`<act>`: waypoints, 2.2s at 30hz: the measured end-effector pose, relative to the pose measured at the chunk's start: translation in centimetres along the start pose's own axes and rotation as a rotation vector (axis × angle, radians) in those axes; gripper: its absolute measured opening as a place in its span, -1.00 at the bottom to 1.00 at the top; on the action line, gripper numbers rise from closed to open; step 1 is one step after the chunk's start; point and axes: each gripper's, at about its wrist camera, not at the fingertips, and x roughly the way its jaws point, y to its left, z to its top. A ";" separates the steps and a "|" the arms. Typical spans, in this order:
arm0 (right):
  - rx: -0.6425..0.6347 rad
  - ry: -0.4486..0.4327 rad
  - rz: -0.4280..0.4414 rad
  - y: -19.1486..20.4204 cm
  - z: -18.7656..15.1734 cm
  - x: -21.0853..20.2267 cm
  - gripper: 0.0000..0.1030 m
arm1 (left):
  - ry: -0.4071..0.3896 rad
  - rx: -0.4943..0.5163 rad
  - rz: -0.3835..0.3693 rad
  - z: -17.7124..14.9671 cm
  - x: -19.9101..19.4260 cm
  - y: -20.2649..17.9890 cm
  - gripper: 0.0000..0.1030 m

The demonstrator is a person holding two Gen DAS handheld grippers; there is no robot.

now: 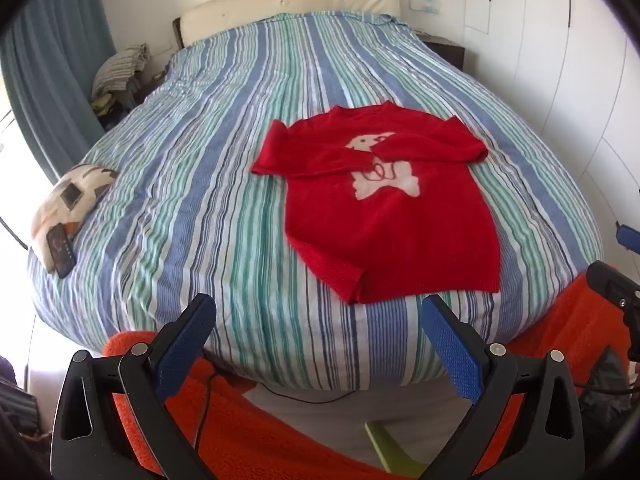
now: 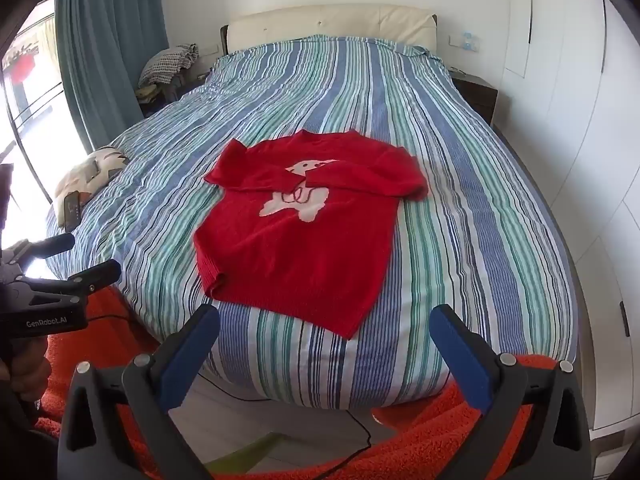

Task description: Fold small clothes

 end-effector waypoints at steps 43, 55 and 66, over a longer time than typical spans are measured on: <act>0.008 0.031 0.043 2.5 0.3 2.0 1.00 | 0.010 -0.017 -0.018 -0.1 1.2 0.1 0.99; 0.013 0.037 0.046 2.6 0.2 2.2 1.00 | 0.026 -0.016 -0.021 -0.1 1.7 0.2 0.99; 0.127 0.088 0.001 -6.2 -0.5 8.5 1.00 | 0.221 -0.127 -0.117 -1.5 13.1 5.3 0.99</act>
